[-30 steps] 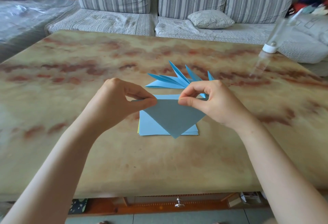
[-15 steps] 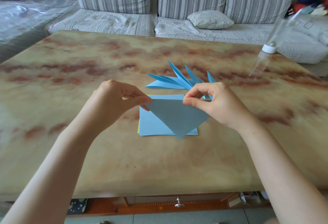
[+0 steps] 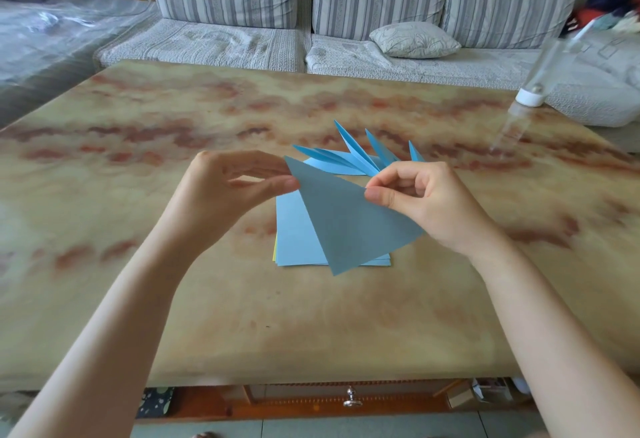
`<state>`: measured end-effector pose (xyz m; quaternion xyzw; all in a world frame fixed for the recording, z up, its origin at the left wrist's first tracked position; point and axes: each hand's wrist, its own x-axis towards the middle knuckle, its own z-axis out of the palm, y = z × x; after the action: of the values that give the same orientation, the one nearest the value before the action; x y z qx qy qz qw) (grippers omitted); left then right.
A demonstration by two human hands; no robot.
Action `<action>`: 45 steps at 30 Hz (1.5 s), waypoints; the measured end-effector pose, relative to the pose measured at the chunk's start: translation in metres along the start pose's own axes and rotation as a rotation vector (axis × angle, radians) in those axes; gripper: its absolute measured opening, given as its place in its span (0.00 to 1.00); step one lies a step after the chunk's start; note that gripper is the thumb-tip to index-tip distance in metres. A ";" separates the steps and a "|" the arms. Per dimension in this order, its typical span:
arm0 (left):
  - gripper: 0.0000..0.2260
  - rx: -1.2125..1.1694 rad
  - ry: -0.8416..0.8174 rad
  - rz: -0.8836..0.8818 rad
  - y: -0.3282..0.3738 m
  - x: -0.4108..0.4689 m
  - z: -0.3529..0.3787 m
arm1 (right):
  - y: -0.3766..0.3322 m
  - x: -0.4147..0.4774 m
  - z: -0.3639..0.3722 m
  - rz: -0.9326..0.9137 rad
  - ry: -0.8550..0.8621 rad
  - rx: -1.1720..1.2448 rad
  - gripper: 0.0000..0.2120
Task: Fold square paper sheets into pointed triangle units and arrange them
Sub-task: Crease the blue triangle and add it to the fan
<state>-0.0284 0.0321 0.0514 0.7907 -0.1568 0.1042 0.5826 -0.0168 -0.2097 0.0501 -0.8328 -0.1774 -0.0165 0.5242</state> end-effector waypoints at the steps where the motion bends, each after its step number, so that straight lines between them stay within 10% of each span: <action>1: 0.07 -0.059 -0.004 -0.008 0.000 0.000 0.001 | 0.000 0.000 0.001 0.004 -0.004 0.028 0.04; 12: 0.10 -0.464 -0.039 -0.114 0.003 -0.001 0.015 | 0.002 -0.001 0.015 0.120 -0.043 0.230 0.08; 45: 0.08 -0.382 0.259 -0.234 0.009 -0.006 0.042 | -0.020 0.000 0.042 0.120 0.032 0.316 0.02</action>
<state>-0.0383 -0.0094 0.0449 0.6591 -0.0051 0.1050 0.7447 -0.0297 -0.1645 0.0485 -0.7488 -0.1195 0.0295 0.6513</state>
